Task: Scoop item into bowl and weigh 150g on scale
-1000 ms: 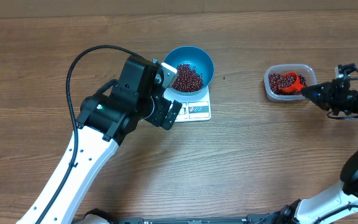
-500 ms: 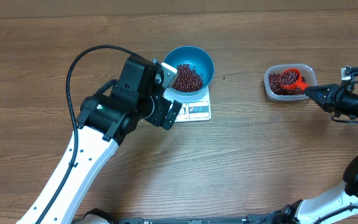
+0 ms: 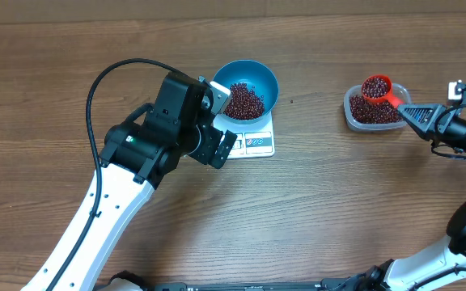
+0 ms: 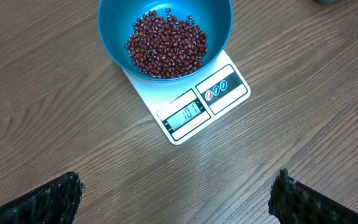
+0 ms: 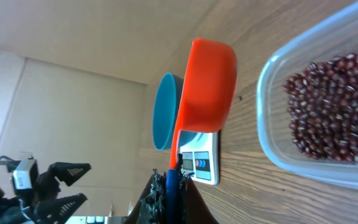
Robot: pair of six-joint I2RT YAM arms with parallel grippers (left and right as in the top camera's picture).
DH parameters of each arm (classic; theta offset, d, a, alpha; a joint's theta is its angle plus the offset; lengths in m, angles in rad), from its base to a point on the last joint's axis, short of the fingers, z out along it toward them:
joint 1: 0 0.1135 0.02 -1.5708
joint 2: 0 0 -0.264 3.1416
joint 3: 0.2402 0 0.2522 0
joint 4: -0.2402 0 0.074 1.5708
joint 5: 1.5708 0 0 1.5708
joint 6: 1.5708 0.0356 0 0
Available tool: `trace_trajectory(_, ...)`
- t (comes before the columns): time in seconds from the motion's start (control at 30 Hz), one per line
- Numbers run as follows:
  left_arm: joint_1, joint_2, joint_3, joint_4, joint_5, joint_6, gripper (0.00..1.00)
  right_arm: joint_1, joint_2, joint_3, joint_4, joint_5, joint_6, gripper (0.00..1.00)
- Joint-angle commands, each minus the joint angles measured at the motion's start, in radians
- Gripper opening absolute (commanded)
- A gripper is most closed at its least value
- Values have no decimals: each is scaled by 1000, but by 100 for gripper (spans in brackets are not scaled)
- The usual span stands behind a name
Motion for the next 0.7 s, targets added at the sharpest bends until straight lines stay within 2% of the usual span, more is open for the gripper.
trace_trajectory(0.0,4,-10,-7,2,3,-13,100,1,1,-5,-1,-80,-14,4)
trace_trajectory(0.2,4,-10,-7,2,3,-13,100,46,-3,-2,-17,-90,-16,4)
trace_trajectory(0.47,4,-10,-7,2,3,-13,100,222,-5,56,-12,-90,-15,4)
trace_trajectory(0.67,4,-10,-7,2,3,-13,100,363,-5,144,40,-85,77,3)
